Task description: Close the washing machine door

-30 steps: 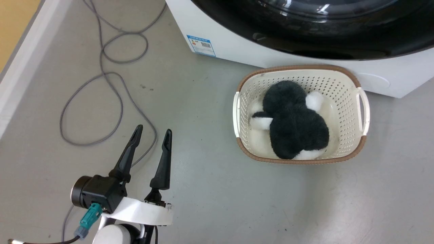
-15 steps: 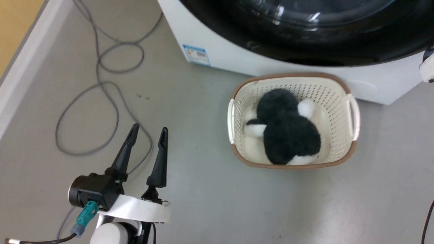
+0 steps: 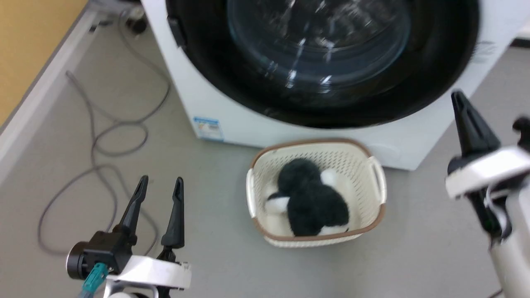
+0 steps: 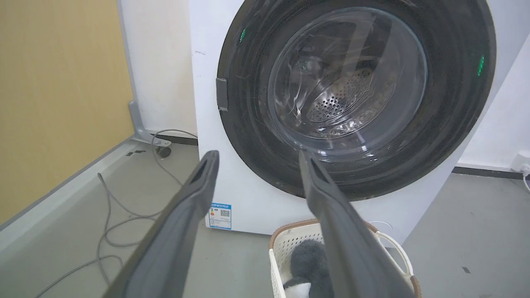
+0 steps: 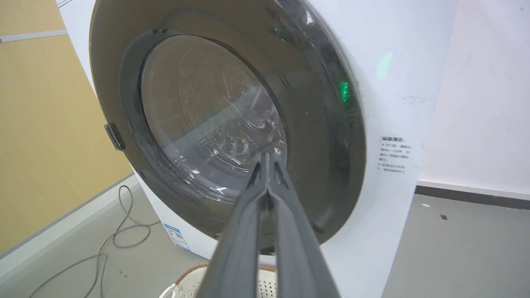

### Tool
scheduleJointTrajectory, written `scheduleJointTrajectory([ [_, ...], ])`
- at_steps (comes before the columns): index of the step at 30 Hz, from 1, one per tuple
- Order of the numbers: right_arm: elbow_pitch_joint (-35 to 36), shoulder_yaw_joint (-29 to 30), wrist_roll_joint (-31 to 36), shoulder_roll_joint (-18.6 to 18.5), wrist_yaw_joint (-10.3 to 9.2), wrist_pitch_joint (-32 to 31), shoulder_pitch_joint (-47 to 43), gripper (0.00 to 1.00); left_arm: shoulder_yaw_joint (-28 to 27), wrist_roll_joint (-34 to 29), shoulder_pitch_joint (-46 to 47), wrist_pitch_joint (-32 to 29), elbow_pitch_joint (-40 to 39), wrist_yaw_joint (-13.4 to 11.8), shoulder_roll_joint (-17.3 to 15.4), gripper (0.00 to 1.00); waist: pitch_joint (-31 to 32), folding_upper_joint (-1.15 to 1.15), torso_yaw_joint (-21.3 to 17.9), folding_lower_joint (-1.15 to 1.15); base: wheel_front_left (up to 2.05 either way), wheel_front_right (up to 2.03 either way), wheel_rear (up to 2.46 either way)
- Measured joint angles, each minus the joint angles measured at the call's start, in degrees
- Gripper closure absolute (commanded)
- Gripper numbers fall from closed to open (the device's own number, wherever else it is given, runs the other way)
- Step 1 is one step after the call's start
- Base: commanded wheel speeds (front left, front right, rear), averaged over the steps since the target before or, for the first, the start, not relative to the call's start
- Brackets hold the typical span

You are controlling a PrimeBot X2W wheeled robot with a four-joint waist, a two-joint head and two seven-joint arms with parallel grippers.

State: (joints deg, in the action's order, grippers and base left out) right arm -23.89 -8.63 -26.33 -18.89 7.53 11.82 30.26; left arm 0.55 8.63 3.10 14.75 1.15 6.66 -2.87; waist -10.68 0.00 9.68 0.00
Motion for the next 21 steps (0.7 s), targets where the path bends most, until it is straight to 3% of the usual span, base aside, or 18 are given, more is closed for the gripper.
scheduleJointTrajectory([
  [10, 12.39, 4.03, 3.72, 4.31, 0.00, 1.47, -17.78, 1.00, -2.29, -1.08, -3.88, 0.00, 0.80, -0.18, 0.02, 0.00, 6.28, 0.00, -5.64, 0.00, 0.00, 0.00, 0.00],
  [14, 15.33, 7.72, 5.72, 8.08, 0.00, 1.46, -23.13, 0.96, -2.10, -1.53, -5.11, 0.00, 2.10, -0.18, 0.02, 0.00, 8.00, 0.00, -6.95, 0.00, 0.00, 0.00, 0.00],
  [15, 16.03, 8.38, 6.69, 8.96, 0.00, 1.46, -24.36, 0.60, -1.94, -1.69, -5.43, 0.00, 2.31, -0.18, 0.02, 0.00, 8.31, 0.00, -7.19, 0.00, 0.00, 0.00, 0.00],
  [16, 16.70, 8.89, 7.68, 9.67, 0.00, 1.45, -25.47, 0.60, -1.77, -2.00, -5.64, 0.00, 2.54, -0.18, 0.03, 0.00, 8.58, 0.00, -7.36, 0.00, 0.00, 0.00, 0.00],
  [17, 17.28, 9.34, 8.35, 10.38, 0.00, 1.41, -26.50, 0.00, -1.63, -2.20, -5.78, 0.00, 2.79, -0.19, 0.03, 0.00, 8.80, 0.00, -7.49, 0.00, 0.00, 0.00, 0.00],
  [21, 17.93, 10.23, 10.94, 11.95, 0.00, 0.86, -29.88, 0.00, -1.11, -2.60, -6.57, 0.00, 3.43, -0.46, 0.03, 0.00, 9.15, 0.00, -7.78, 0.00, 0.00, 0.00, 0.00],
])
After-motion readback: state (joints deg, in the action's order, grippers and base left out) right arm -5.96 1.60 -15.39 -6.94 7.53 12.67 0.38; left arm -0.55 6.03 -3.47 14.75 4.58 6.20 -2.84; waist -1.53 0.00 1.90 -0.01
